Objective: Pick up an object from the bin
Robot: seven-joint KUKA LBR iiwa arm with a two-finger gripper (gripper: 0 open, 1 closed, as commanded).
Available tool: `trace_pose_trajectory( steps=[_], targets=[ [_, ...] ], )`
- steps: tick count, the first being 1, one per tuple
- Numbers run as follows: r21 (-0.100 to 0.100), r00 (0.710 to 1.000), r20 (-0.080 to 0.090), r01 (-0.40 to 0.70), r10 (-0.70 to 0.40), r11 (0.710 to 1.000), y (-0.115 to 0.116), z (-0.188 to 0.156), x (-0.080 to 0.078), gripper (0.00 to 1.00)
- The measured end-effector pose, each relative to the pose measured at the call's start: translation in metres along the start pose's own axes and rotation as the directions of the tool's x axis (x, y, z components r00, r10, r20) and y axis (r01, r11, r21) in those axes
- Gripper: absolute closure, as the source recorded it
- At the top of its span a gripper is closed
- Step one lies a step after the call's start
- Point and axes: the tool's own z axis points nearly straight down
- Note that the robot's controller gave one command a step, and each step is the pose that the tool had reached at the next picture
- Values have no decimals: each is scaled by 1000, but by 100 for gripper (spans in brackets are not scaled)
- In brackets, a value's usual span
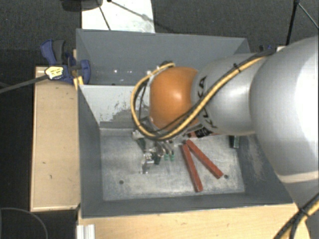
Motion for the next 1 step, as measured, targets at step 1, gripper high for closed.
trace_pose_trajectory(
  steps=[1],
  targets=[
    [-1,1000,-3,-7,7,1000,-39,19,-19,0]
  ],
)
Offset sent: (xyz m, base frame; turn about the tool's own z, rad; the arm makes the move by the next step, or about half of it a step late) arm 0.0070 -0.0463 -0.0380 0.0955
